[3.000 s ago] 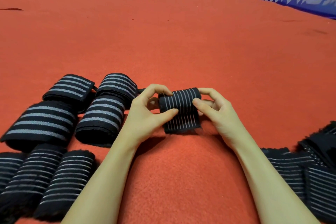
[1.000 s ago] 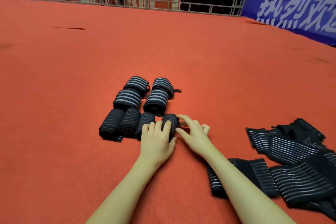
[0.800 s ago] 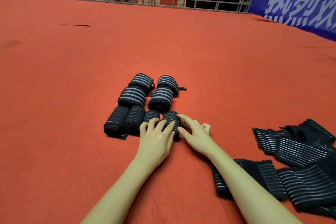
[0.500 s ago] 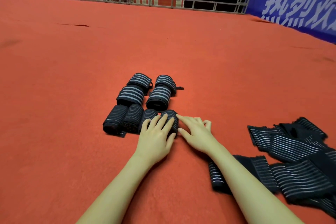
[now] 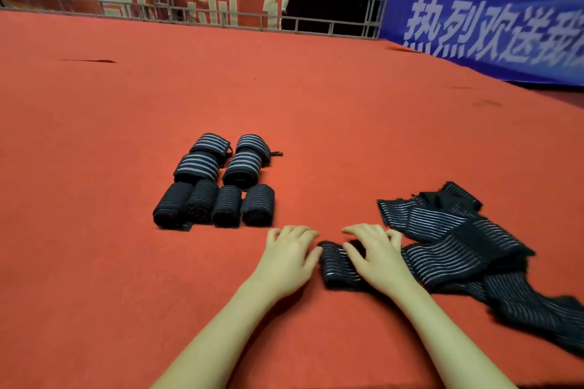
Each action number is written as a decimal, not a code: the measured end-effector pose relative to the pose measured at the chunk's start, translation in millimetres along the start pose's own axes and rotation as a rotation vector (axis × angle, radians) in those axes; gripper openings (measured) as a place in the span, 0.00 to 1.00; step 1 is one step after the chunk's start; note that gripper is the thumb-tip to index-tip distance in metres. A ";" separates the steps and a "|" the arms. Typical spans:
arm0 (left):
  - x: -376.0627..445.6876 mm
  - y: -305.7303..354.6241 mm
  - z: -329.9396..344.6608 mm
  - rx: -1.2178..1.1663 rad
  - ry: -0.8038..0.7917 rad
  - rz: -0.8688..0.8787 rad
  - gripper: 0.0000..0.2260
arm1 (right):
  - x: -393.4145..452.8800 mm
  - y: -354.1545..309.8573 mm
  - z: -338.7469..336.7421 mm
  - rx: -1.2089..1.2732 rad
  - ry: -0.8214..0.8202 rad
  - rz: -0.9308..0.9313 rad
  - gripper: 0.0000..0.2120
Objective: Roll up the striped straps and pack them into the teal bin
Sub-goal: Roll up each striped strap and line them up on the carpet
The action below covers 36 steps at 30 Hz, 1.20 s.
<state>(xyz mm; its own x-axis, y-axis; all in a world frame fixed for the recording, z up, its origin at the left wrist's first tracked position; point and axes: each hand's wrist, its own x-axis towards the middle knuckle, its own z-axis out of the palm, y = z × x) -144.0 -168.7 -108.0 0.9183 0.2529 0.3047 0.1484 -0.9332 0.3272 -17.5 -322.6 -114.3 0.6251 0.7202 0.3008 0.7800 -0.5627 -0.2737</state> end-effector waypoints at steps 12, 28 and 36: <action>-7.7 36.1 35.7 -0.019 -0.008 -0.069 0.11 | -43.1 19.5 -14.8 -0.004 -0.102 -0.007 0.32; -32.5 -45.7 -15.0 0.280 0.235 -0.155 0.12 | -22.2 -29.5 7.5 0.049 0.055 -0.046 0.34; -45.8 -31.5 -8.3 0.157 0.191 0.003 0.12 | -18.6 -50.5 21.3 0.107 0.067 0.064 0.26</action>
<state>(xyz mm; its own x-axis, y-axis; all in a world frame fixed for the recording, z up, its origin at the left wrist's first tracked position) -193.8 -148.8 -124.9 0.8350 0.2801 0.4736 0.2153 -0.9584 0.1873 -69.1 -298.9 -125.5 0.6768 0.6534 0.3390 0.7332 -0.5578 -0.3888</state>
